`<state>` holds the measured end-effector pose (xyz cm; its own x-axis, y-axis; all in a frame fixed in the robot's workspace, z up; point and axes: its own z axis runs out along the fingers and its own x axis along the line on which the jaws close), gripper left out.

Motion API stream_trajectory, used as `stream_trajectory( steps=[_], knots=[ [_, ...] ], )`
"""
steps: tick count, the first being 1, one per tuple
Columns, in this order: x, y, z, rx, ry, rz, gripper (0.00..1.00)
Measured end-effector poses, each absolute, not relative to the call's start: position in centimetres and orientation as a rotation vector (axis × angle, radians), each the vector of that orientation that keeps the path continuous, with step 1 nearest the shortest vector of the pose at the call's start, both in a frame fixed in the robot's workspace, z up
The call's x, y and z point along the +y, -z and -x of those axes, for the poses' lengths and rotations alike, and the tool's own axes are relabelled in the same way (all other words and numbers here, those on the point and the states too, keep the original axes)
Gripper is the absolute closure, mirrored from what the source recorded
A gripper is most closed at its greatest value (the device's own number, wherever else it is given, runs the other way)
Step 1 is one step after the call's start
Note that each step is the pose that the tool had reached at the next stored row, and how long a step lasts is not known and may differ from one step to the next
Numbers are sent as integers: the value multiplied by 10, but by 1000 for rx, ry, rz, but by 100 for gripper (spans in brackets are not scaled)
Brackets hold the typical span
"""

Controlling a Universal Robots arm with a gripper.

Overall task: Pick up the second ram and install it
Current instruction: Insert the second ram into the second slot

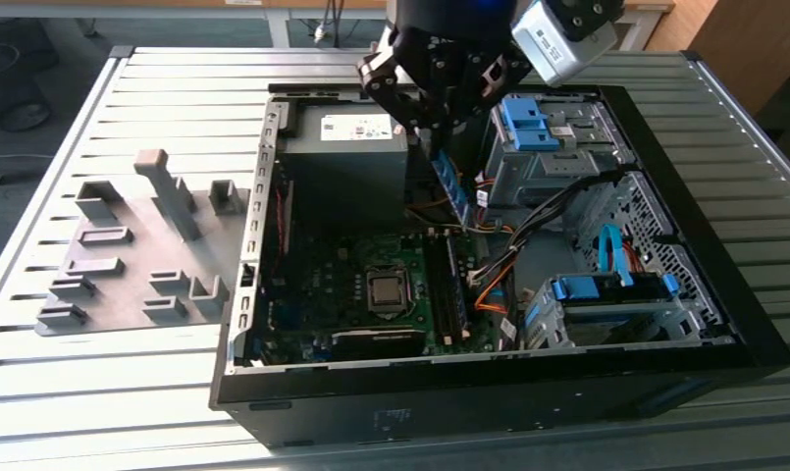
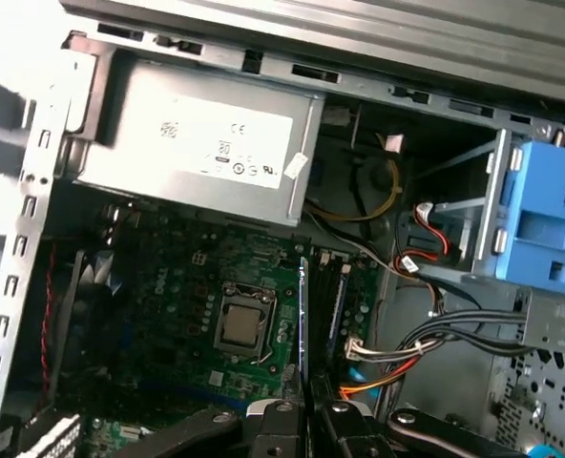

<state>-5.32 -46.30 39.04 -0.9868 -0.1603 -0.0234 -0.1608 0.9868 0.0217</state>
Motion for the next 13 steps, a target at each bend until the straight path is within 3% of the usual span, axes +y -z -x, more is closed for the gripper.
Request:
stream_trajectory(
  steps=[13],
  knots=[
    [-463,-390,53,3118,-33,-39,86]
  ],
)
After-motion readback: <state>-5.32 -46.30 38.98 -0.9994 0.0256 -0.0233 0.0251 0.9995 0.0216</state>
